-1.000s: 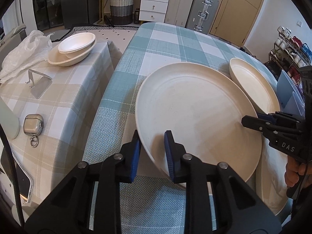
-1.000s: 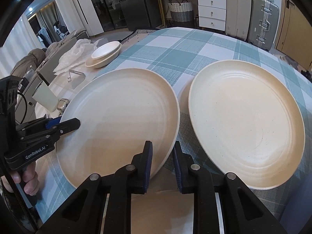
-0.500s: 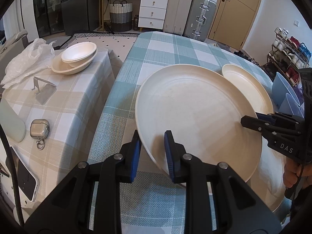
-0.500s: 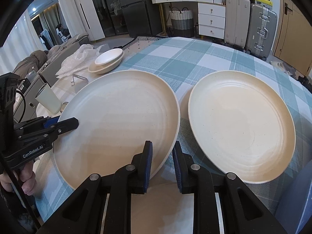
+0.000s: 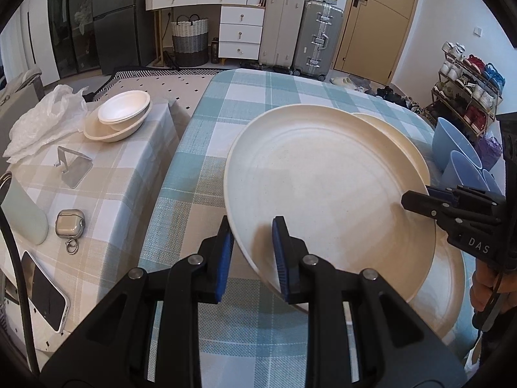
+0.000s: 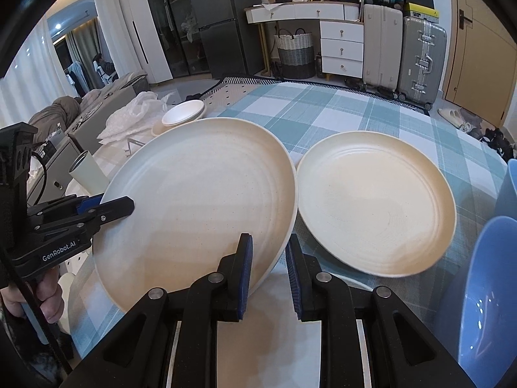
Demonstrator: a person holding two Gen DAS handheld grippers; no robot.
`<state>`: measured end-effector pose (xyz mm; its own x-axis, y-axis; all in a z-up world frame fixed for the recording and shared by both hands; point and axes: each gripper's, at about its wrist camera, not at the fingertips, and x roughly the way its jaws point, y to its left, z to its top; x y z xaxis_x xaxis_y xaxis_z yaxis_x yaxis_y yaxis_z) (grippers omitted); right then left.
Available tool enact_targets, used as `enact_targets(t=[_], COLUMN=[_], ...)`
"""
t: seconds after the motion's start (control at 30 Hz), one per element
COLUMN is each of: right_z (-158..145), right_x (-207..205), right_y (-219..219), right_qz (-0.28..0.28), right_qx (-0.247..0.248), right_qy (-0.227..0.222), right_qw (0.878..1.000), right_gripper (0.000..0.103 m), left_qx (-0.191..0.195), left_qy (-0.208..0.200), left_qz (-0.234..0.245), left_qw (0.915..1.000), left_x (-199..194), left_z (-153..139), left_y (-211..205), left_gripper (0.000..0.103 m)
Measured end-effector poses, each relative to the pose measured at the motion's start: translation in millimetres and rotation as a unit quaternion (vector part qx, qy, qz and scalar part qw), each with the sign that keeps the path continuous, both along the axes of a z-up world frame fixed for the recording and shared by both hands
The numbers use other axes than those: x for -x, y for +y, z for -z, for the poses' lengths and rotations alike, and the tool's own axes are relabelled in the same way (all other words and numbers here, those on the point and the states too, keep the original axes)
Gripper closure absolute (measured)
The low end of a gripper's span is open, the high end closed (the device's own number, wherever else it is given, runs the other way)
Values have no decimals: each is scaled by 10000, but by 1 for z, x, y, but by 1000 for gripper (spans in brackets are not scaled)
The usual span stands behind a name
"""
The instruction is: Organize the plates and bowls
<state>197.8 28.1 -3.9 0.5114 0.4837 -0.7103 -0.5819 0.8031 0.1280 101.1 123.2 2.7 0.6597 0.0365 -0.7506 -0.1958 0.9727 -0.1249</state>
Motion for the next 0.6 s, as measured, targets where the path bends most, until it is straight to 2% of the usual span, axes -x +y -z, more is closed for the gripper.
enact_targets(t=[0.6], right_z=[-12], right_x=[46], right_y=[-55], right_qz=[393], right_qx=[-207], right_qy=[-86], right_qw=[9990], right_gripper=[81], left_qx=[-142], left_qy=[-97], left_qz=[452], left_qw=[9988], left_x=[26], left_z=[-20], left_y=[-57], left_gripper=[82])
